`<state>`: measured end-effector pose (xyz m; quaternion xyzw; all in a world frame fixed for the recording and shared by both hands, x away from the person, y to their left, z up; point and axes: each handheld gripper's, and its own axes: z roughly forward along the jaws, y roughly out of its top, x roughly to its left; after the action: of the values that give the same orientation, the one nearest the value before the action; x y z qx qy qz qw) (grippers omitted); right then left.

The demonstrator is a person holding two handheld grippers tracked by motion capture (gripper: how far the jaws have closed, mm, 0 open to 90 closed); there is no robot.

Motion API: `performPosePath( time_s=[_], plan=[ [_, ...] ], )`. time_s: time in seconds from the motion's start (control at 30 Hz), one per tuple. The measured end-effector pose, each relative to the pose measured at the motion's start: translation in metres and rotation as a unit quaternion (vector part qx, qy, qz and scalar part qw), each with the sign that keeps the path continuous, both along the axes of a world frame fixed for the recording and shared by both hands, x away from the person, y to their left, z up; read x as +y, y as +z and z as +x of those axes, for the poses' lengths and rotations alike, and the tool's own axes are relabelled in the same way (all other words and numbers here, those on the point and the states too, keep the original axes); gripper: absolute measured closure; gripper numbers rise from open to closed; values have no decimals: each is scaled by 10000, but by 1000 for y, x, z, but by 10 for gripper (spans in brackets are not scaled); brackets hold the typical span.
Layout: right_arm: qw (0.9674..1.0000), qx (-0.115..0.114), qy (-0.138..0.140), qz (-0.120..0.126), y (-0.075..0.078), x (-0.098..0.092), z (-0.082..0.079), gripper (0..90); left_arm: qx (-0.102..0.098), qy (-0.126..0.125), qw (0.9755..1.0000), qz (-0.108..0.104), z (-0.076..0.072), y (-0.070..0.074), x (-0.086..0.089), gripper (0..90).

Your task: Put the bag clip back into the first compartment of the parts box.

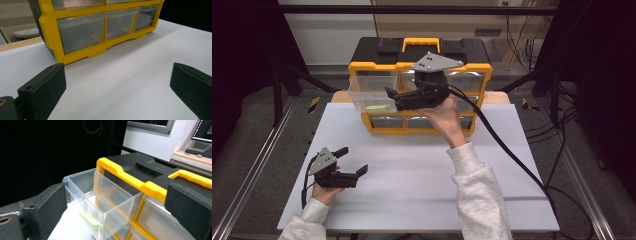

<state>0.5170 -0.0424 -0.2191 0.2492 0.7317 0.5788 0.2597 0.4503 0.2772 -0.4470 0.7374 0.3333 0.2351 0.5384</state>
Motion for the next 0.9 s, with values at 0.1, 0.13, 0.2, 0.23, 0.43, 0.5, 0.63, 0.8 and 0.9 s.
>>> performPosePath(
  time_s=[0.1, 0.13, 0.2, 0.23, 0.43, 0.5, 0.63, 0.8, 0.9],
  plan=[
    [10000, 0, -14, 44, -6, -9, -5, 36, -2, 2, 10000, -12, 0, 0, 0, 2],
    [10000, -12, -30, 67, -8, -12, -7, 34, 2, 1, 10000, -11, 0, 0, 0, 2],
    [10000, -12, -43, 77, -13, -18, -10, 31, -3, -4, 10000, -1, 0, 0, 0, 2],
    [9999, -22, -52, 85, -15, -21, -12, 28, -1, -3, 10000, 0, 0, 0, 0, 2],
    [9998, 13, -120, 179, -30, -39, -21, 22, 5, -4, 10000, 7, 0, 0, 0, 2],
    [9997, 50, -140, 204, -37, -45, -24, 22, 8, -6, 10000, 16, 0, 0, -1, 2],
    [9995, 118, -202, 213, -53, -57, -28, 20, 12, -14, 10000, 19, 0, -1, -1, 2],
    [9991, 262, -277, 209, -76, -71, -31, 19, 22, -22, 10000, 37, 0, -1, -1, 2],
    [9986, 369, -298, 240, -91, -78, -32, 20, 26, -25, 10000, 40, 0, -1, -1, 2]
  ],
)
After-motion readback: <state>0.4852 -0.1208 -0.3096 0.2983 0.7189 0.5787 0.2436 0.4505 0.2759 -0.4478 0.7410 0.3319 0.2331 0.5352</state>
